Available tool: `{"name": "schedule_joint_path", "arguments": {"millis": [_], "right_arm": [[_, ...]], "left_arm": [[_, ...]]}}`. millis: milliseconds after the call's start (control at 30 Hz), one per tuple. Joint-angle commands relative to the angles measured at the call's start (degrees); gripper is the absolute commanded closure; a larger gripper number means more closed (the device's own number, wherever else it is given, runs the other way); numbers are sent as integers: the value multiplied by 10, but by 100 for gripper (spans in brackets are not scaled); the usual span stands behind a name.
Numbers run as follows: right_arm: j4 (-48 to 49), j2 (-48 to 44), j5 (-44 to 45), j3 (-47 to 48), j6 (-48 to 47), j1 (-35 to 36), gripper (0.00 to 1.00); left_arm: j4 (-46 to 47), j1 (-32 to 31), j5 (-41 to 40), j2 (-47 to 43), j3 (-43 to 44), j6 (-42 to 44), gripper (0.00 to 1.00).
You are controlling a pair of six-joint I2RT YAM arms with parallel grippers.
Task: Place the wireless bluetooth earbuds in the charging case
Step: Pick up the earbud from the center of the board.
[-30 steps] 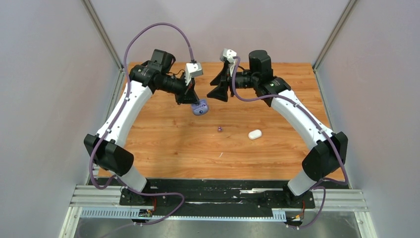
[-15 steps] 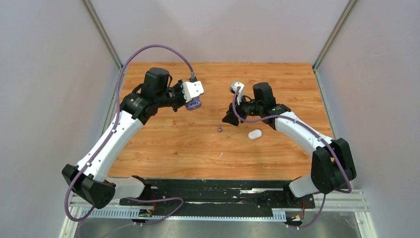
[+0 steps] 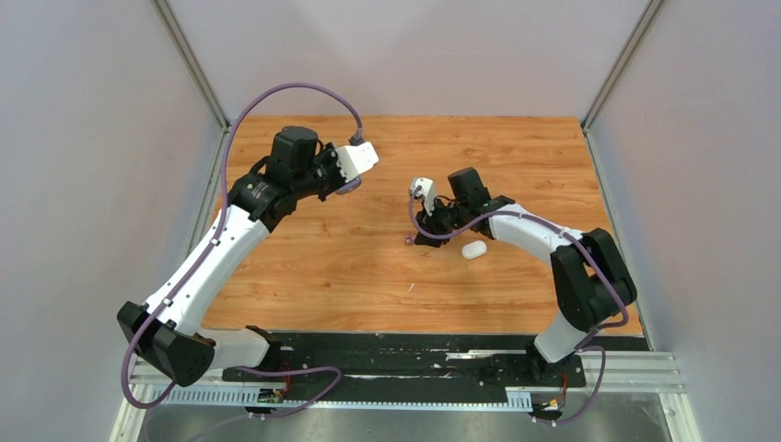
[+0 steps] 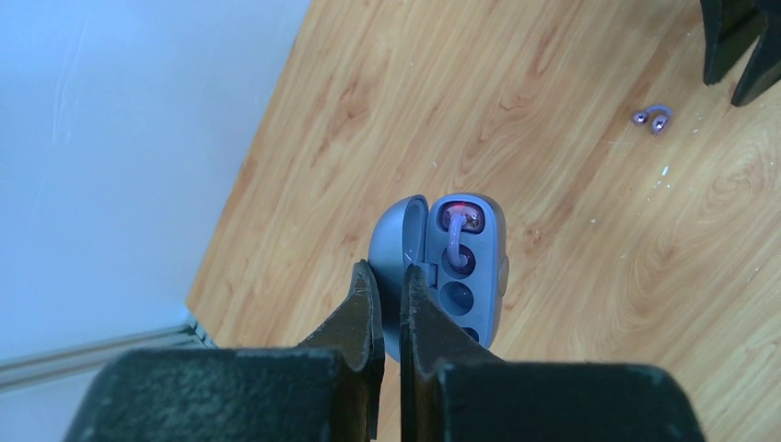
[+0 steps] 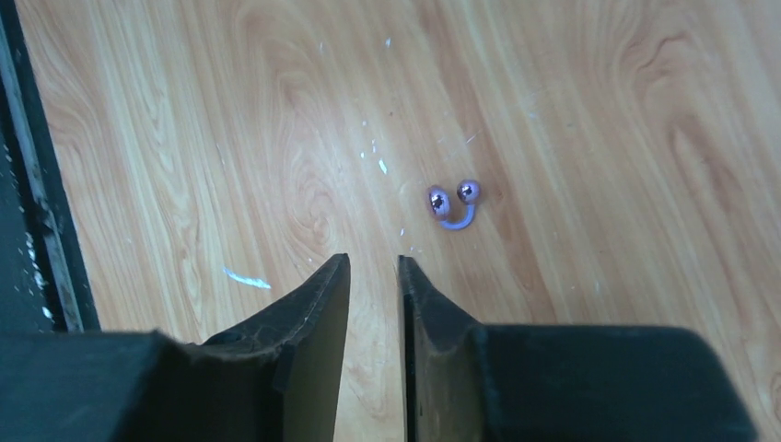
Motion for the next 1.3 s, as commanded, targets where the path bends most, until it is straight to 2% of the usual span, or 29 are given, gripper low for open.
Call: {"name": "schedule_joint_path", "arguments": {"millis": [0,233,400,600,1067,1267], "right_arm": [[-58,36,-3,47,-103,3,74],[-70,113,10,109,-134,3,73],[-69,168,24,154,-64,3,67],[-58,184,34,156,4,3,60],[-50,206,43,140,4,19,62],[-44,209,41,132,-6,30,68]], "left_arm": [[12,-2,-19,-6,11,-47,100],[6,0,-26,-8,7,-63,100],[7,6,-21,-5,5,-78,100],[9,12,-15,-5,4,-86,100],[10,19,-12,-5,-2,-96,100],[9,22,-12,-7,-4,-96,100]]}}
